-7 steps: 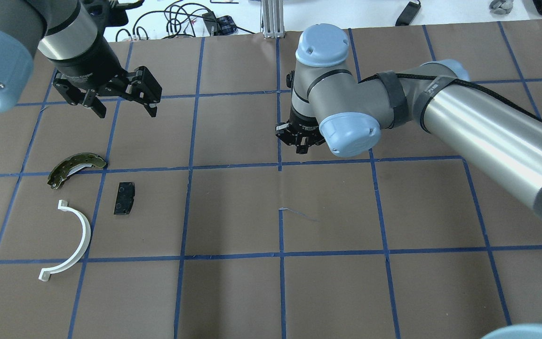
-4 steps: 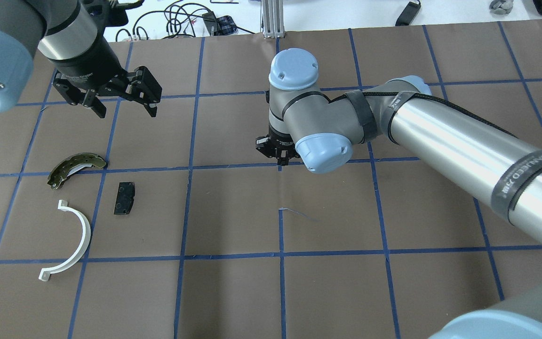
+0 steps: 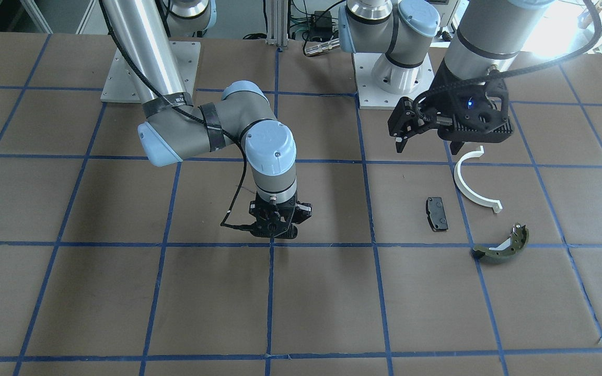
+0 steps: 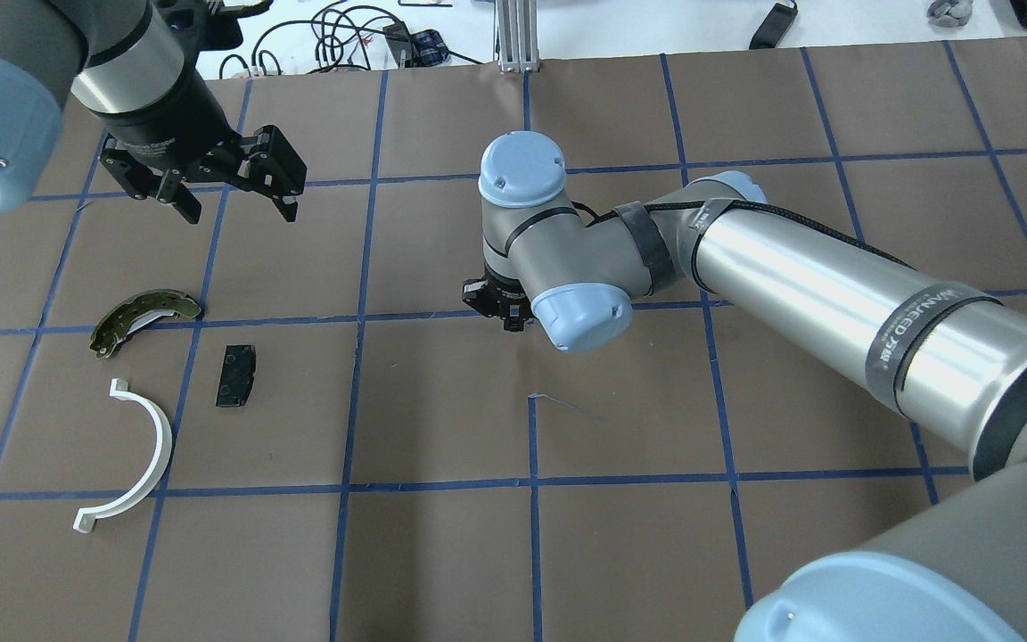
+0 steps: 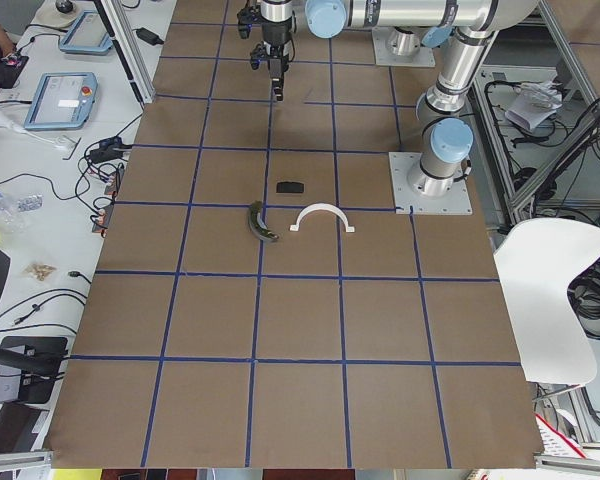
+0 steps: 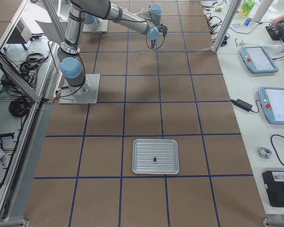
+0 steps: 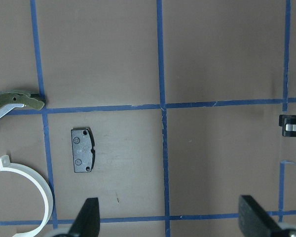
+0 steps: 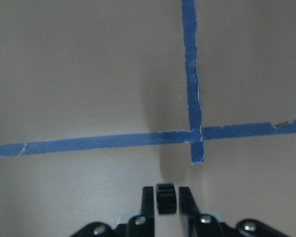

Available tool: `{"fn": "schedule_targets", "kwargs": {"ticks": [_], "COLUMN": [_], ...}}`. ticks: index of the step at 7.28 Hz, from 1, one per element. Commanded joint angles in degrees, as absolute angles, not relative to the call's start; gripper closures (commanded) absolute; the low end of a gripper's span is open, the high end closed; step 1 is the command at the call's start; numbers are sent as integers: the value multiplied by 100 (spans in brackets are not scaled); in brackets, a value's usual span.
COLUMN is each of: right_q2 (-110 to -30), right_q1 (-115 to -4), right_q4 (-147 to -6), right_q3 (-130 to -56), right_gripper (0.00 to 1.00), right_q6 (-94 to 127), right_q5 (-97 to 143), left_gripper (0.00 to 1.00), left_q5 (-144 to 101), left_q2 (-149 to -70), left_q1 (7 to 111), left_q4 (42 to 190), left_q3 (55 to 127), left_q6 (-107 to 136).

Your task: Place bearing gear from tray to pile

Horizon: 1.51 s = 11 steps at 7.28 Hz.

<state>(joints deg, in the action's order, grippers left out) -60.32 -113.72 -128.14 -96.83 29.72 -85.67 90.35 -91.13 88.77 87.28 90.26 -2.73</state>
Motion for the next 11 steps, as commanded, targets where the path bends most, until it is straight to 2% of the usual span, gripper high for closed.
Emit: {"fn": "schedule_targets", "kwargs": {"ticks": [1, 4, 7, 11], "right_q2": [-6021, -6265, -6871, -7549], "right_q1": [-11382, -11094, -10111, -8512], "right_q4": [-12815, -12745, -12027, -11312], "right_q3": [-9686, -9633, -9677, -9851], "right_gripper": [0, 0, 0, 0], "right_q6": [3120, 2370, 1245, -391], "right_q5": [-8561, -8675, -8675, -8875], "left_gripper": [0, 0, 0, 0], "left_q5": [9035, 8992, 8947, 8877], "left_q2": [-9105, -9114, -9307, -10008], "left_q1": [8877, 8938, 9331, 10255], "left_q4": [8728, 8719, 8571, 7405], "left_q3": [9026, 9114, 9202, 9614], "left_q6": [-272, -238, 59, 639]}}
